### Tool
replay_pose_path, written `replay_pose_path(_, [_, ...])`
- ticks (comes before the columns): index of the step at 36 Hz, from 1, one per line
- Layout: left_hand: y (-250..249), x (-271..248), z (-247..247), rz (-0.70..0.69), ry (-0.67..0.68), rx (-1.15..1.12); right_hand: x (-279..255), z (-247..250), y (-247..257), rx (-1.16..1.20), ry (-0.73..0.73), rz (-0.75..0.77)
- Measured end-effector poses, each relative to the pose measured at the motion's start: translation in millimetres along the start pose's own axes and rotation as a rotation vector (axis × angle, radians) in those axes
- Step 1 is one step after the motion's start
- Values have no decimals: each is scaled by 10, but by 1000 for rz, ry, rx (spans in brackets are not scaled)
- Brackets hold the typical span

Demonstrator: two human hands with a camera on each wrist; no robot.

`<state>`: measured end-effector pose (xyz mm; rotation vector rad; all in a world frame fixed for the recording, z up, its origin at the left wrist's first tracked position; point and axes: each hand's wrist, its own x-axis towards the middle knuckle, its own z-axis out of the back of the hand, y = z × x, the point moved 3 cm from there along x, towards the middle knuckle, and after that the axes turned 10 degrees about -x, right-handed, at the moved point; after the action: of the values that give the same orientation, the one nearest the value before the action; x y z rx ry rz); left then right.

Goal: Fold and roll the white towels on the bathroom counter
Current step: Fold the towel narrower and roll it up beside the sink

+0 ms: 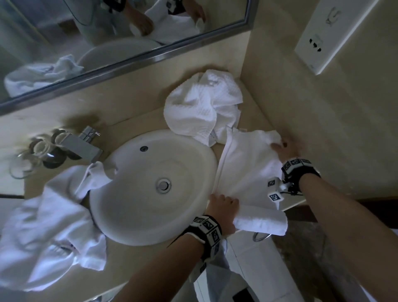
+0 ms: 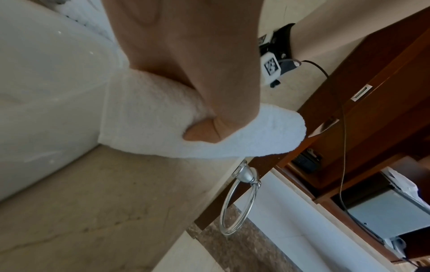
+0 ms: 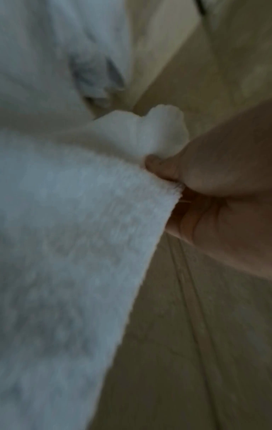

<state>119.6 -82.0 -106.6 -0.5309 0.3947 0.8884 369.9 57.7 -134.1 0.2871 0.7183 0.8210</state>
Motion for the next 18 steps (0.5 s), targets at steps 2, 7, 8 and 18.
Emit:
replay_pose_path(2, [-20,-5,0,4,5,9,3,109,71,-21,-25,22])
replay_pose_path(7, [-53,-71,-58,-14,24,50,-17,103,274,-526,-42,72])
replay_pose_path(8, [-54,-85,-77,-16,26,56,-74,45,349,-628,-79,91])
replay_pose_path(18, [-51,-69,-101,-18,51,40,-255,-620,1077,-296,205,129])
